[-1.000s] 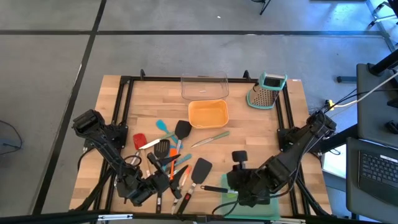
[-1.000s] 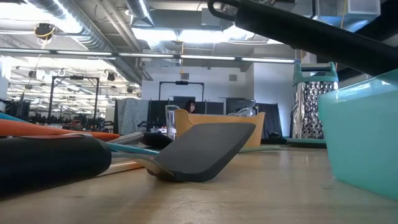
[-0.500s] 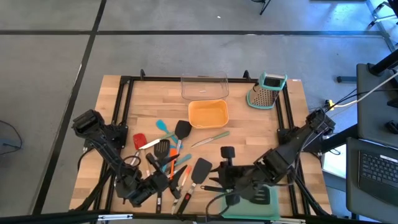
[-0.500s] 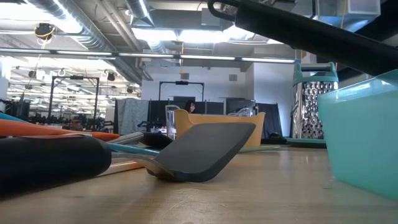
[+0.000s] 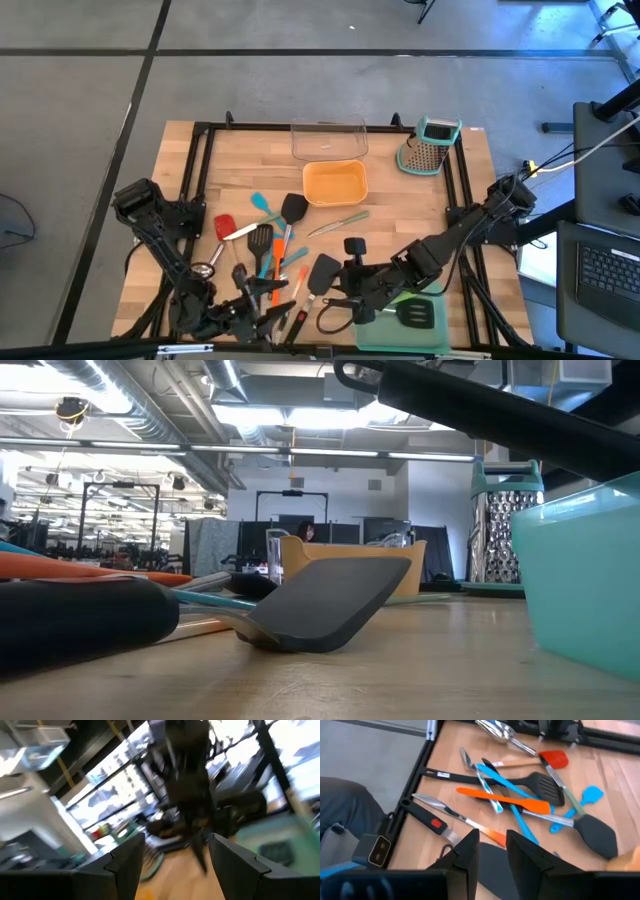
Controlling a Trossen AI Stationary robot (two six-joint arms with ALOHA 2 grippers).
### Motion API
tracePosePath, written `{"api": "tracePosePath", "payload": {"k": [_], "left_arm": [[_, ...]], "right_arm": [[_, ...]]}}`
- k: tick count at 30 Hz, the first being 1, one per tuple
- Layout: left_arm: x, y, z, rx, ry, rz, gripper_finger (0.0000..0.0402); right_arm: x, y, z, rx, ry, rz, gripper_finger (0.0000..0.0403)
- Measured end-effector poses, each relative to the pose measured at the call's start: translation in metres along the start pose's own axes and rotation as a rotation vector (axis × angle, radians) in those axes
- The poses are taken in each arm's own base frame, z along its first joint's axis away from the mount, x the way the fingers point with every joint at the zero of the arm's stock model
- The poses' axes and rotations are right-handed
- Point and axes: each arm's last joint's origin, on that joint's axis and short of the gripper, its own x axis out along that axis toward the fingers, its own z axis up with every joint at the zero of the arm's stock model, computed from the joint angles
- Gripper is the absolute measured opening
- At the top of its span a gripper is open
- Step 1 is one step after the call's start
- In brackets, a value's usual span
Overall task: Pick & Place Kitchen Items
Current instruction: Put the left green knife into the transparent bin
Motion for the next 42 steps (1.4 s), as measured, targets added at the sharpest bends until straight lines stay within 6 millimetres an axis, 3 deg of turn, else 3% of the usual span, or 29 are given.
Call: {"api": "tracePosePath", "payload": {"k": [3,7,13,19,22,26,32,37,42], "left_arm": [[0.012,0.001,-0.003,-0.062,-0.025,-0.018,0.0213],[0.031,-0.004,-0.016,-0.053,-0.009,-0.076,0.0202],[0.062,0.005,-0.032,-0.138,0.016,-0.332,0.0173],[0.075,0.02,-0.043,-0.176,0.137,-0.346,0.0153],[0.074,0.024,-0.057,-0.168,0.194,-0.288,0.0148],[0.068,0.037,-0.08,-0.205,0.194,-0.241,0.0145],[0.047,0.071,-0.114,-0.386,0.01,-0.278,0.0145],[0.03,0.111,-0.148,-0.501,-0.107,-0.396,0.0145],[0.025,0.147,-0.174,-0.546,-0.06,-0.328,0.0145]], "right_arm": [[0.001,-0.001,0.005,-0.01,-0.055,0.016,0.0099],[0.009,-0.008,-0.004,-0.054,0.008,0.045,0.0099],[0.018,-0.016,-0.002,-0.086,-0.027,0.179,0.0099],[0.021,-0.021,-0.025,-0.076,-0.034,0.294,0.0099],[0.014,-0.031,-0.045,-0.025,-0.089,0.297,0.0099],[-0.009,-0.049,-0.066,0.041,-0.263,0.302,0.0099],[-0.038,-0.062,-0.085,0.02,-0.468,0.32,0.0099],[-0.04,-0.067,-0.087,-0.034,-0.495,0.292,0.0099],[-0.033,-0.081,-0.088,-0.061,-0.474,0.234,0.0099]]}}
